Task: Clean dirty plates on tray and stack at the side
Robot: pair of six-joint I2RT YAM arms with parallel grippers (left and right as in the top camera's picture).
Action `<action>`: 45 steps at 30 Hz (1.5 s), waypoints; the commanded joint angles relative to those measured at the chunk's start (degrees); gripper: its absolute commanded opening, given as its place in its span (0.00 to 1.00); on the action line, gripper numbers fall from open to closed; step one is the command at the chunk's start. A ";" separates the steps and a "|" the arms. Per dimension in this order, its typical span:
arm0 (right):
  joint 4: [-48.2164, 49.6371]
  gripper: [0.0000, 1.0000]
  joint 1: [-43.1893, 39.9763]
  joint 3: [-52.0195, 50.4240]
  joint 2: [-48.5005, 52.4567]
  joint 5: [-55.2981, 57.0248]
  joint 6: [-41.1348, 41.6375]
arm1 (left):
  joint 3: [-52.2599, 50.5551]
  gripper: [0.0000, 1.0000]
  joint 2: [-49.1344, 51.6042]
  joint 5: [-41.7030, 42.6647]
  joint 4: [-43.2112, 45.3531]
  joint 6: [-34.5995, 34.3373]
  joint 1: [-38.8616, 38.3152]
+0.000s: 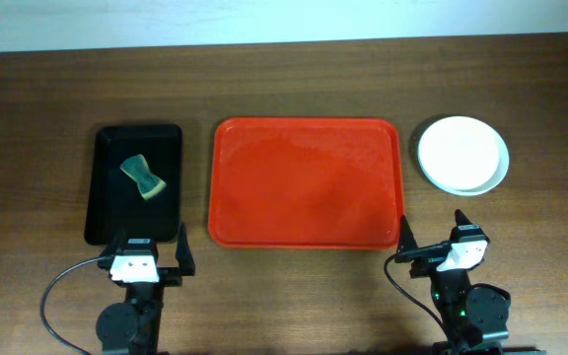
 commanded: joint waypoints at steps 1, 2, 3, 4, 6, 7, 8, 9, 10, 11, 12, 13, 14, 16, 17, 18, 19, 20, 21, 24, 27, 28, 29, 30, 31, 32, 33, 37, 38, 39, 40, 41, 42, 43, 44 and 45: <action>-0.20 0.99 0.31 -0.46 -0.48 0.46 0.20 | -0.35 0.99 -0.50 0.92 0.07 -0.59 -0.57; -0.20 0.99 0.31 -0.46 -0.48 0.46 0.20 | -0.35 0.99 -0.50 0.35 0.07 -1.14 -0.57; -0.20 0.98 0.31 -0.46 -0.48 0.46 0.20 | -0.37 0.99 -0.50 -0.46 -0.15 -1.73 -0.57; -0.17 0.99 0.31 -0.46 -0.48 0.46 0.20 | -0.37 0.99 -0.50 -0.74 -0.26 -1.70 -0.57; -0.20 0.98 0.31 -0.46 -0.48 0.48 0.20 | -0.37 0.99 -0.50 -2.49 -0.35 -1.70 -0.57; -0.20 0.98 0.31 -0.46 -0.48 0.46 0.20 | -0.37 0.99 -0.50 -3.37 -0.48 -1.68 -0.57; -0.20 0.99 0.31 -0.46 -0.48 0.48 0.20 | -0.37 0.99 -0.50 -4.04 -0.44 -1.68 -0.55; -0.20 0.98 0.31 -0.46 -0.48 0.46 0.20 | -0.37 0.99 -0.50 -4.55 -0.42 -1.68 -0.52; -0.20 0.98 0.31 -0.46 -0.48 0.46 0.20 | -0.37 0.99 -0.50 -4.70 -0.37 -1.68 -0.52; -0.20 0.99 0.31 -0.46 -0.48 0.48 0.20 | -0.37 0.99 -0.50 -4.63 -0.39 -1.68 -0.52; -0.20 0.98 0.31 -0.46 -0.48 0.48 0.20 | -0.37 0.99 -0.50 -4.46 -0.48 -1.68 -0.52; -0.20 0.98 0.31 -0.46 -0.48 0.46 0.20 | -0.37 0.99 -0.50 -4.46 -0.46 -1.68 -0.55; -0.20 0.98 0.31 -0.46 -0.48 0.48 0.20 | -0.37 0.99 -0.50 -4.50 -0.46 -1.68 -0.52; -0.20 0.99 0.31 -0.46 -0.48 0.48 0.20 | -0.37 0.99 -0.50 -4.74 -0.46 -1.66 -0.52; -0.20 0.99 0.31 -0.46 -0.48 0.46 0.20 | -0.37 0.99 -0.50 -4.92 -0.44 -1.66 -0.52; -0.20 0.98 0.31 -0.46 -0.48 0.46 0.20 | -0.37 0.99 -0.50 -4.92 -0.46 -1.66 -0.52; -0.20 0.99 0.31 -0.46 -0.48 0.46 0.20 | -0.37 0.99 -0.50 -4.94 -0.46 -1.66 -0.52; -0.20 0.99 0.31 -0.46 -0.48 0.48 0.20 | -0.37 0.99 -0.50 -4.98 -0.44 -1.66 -0.52; -0.20 0.98 0.31 -0.46 -0.48 0.46 0.20 | -0.37 0.99 -0.50 -5.11 -0.44 -1.68 -0.52; -0.20 0.99 0.31 -0.46 -0.48 0.48 0.20 | -0.37 0.99 -0.50 -5.64 -0.37 -1.70 -0.52; -0.20 0.98 0.31 -0.46 -0.48 0.46 0.20 | -0.37 0.99 -0.50 -5.99 -0.31 -1.70 -0.52; -0.20 0.98 0.31 -0.46 -0.48 0.46 0.20 | -0.37 0.99 -0.50 -5.86 -0.31 -1.68 -0.52; -0.20 0.98 0.31 -0.46 -0.48 0.46 0.20 | -0.37 0.99 -0.50 -5.51 -0.28 -1.68 -0.52; -0.20 0.99 0.31 -0.46 -0.48 0.46 0.20 | -0.37 0.99 -0.50 -5.53 -0.22 -1.68 -0.52; -0.20 0.99 0.31 -0.46 -0.48 0.48 0.20 | -0.37 0.99 -0.50 -5.53 -0.20 -1.68 -0.52; -0.20 0.99 0.31 -0.46 -0.48 0.48 0.20 | -0.37 0.99 -0.50 -5.53 -0.15 -1.68 -0.52; -0.20 0.98 0.31 -0.46 -0.48 0.46 0.20 | -0.37 0.99 -0.50 -5.53 -0.15 -1.68 -0.52; -0.20 0.98 0.31 -0.46 -0.48 0.48 0.20 | -0.37 0.99 -0.50 -5.53 -0.17 -1.68 -0.52; -0.20 0.98 0.31 -0.46 -0.48 0.46 0.20 | -0.37 0.99 -0.50 -5.53 -0.17 -1.68 -0.52; -0.20 0.99 0.31 -0.46 -0.48 0.46 0.20 | -0.37 0.99 -0.50 -5.53 -0.17 -1.68 -0.52; -0.20 0.98 0.31 -0.46 -0.48 0.46 0.20 | -0.37 0.99 -0.50 -5.55 -0.17 -1.68 -0.52; -0.20 0.99 0.31 -0.46 -0.48 0.46 0.20 | -0.37 0.99 -0.50 -5.53 -0.17 -1.68 -0.52; -0.20 0.98 0.31 -0.46 -0.48 0.46 0.20 | -0.37 0.99 -0.50 -5.53 -0.17 -1.68 -0.52; -0.20 0.99 0.31 -0.46 -0.48 0.46 0.20 | -0.37 0.99 -0.50 -5.53 -0.17 -1.68 -0.52; -0.20 0.99 0.31 -0.46 -0.48 0.46 0.20 | -0.37 0.99 -0.50 -5.53 -0.17 -1.68 -0.52; -0.20 0.98 0.31 -0.46 -0.48 0.46 0.20 | -0.37 0.99 -0.50 -5.53 -0.17 -1.68 -0.52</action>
